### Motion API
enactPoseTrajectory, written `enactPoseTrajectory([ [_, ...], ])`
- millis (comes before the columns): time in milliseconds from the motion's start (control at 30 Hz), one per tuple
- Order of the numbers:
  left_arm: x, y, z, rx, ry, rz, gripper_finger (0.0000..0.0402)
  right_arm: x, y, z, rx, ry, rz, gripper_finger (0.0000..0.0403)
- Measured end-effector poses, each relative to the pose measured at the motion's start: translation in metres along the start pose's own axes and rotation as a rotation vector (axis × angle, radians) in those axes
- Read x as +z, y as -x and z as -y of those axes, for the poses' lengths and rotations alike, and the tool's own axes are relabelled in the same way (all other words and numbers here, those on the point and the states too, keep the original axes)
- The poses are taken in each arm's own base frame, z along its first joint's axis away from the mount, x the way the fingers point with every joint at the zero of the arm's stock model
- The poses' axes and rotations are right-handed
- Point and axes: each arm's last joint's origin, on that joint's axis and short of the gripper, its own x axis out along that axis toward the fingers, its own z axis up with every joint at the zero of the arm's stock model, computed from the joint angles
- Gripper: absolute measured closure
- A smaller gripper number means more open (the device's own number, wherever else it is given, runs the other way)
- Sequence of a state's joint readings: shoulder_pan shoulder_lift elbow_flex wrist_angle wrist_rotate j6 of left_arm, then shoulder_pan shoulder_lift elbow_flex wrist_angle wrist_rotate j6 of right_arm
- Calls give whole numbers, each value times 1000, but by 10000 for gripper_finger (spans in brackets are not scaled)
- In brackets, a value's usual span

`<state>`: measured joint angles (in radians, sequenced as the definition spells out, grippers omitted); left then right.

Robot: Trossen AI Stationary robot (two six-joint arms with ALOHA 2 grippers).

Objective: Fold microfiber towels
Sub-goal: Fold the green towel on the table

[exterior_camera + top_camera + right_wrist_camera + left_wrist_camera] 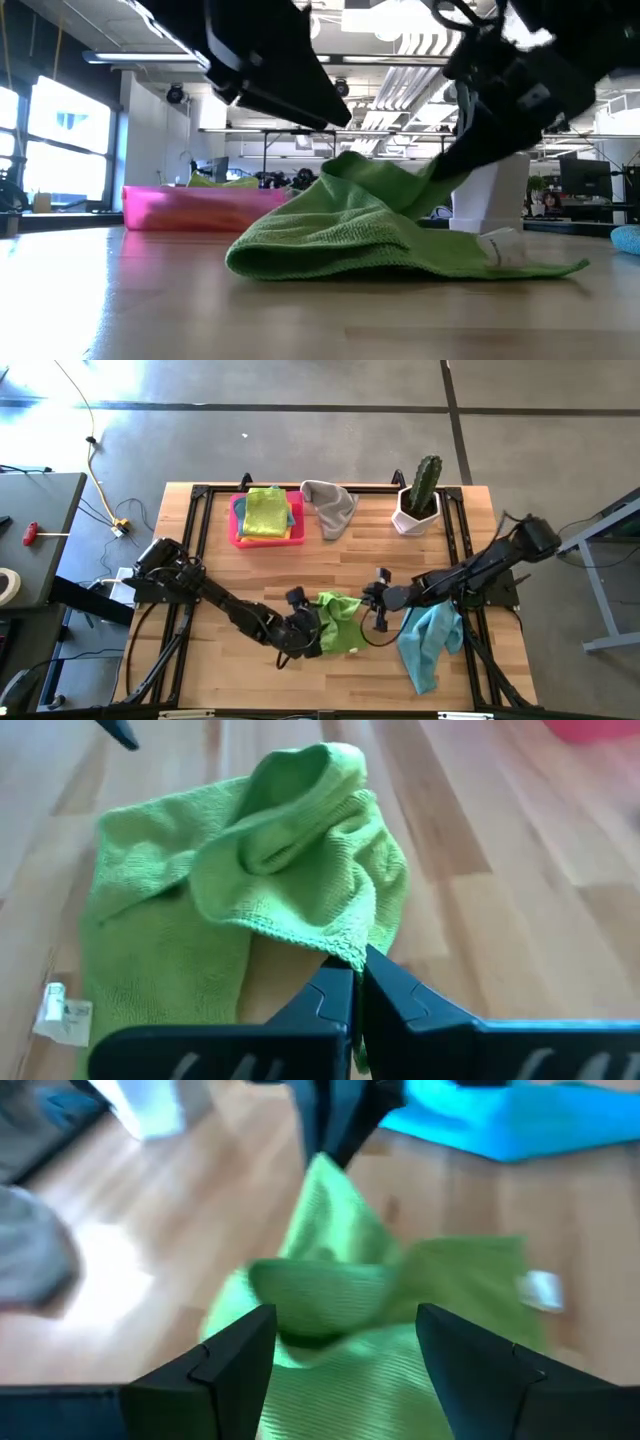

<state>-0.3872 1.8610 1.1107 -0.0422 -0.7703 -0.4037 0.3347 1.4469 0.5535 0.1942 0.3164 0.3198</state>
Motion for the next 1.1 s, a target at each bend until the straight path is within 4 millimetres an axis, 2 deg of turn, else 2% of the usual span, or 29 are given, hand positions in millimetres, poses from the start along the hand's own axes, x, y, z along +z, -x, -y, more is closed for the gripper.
enactPoseTrajectory([
  [200,13,-12,-11,48,-99,64,170,41,18,-7,-105,-19,-231,402],
  [433,29,-17,-15,54,-274,161,170,86,44,-13,-133,14,-319,403],
  [500,31,-18,-16,58,-278,176,170,97,52,-14,-139,19,-329,403],
  [600,34,-21,-19,63,-196,187,170,111,63,-14,-162,28,-325,403],
  [767,36,-29,-30,74,82,188,170,134,80,-14,-218,38,-296,403],
  [867,38,-34,-37,85,190,187,170,145,89,-14,-231,33,-264,403],
  [1100,40,-41,-46,104,288,187,170,159,97,-14,-219,28,-222,403],
])
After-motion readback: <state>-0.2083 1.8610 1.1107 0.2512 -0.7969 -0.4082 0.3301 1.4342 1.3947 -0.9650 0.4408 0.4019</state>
